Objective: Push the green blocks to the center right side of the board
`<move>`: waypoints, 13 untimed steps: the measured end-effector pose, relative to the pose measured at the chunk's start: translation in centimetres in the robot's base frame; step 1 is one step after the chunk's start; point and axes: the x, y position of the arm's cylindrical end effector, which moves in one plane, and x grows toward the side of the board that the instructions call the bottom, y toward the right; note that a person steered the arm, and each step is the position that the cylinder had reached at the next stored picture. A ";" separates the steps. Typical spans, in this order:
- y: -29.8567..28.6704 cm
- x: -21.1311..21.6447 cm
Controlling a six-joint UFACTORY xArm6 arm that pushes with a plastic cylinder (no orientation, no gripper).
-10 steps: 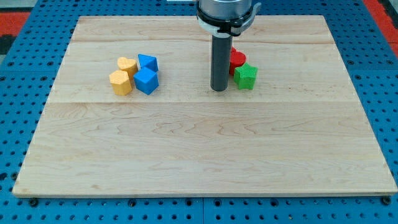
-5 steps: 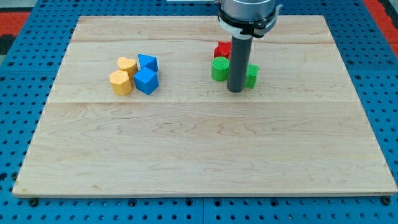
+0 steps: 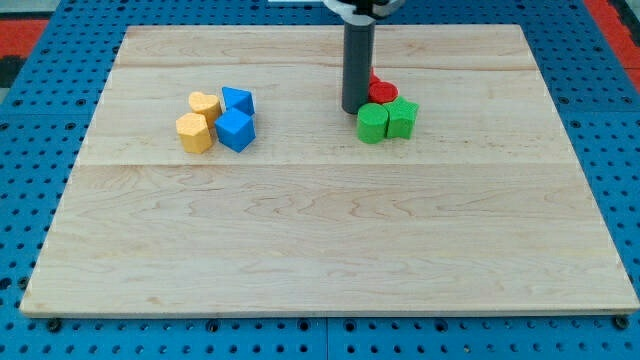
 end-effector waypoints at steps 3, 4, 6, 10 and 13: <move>6.8 2.4; 6.1 1.2; 9.8 1.4; 4.7 6.5; 8.7 5.8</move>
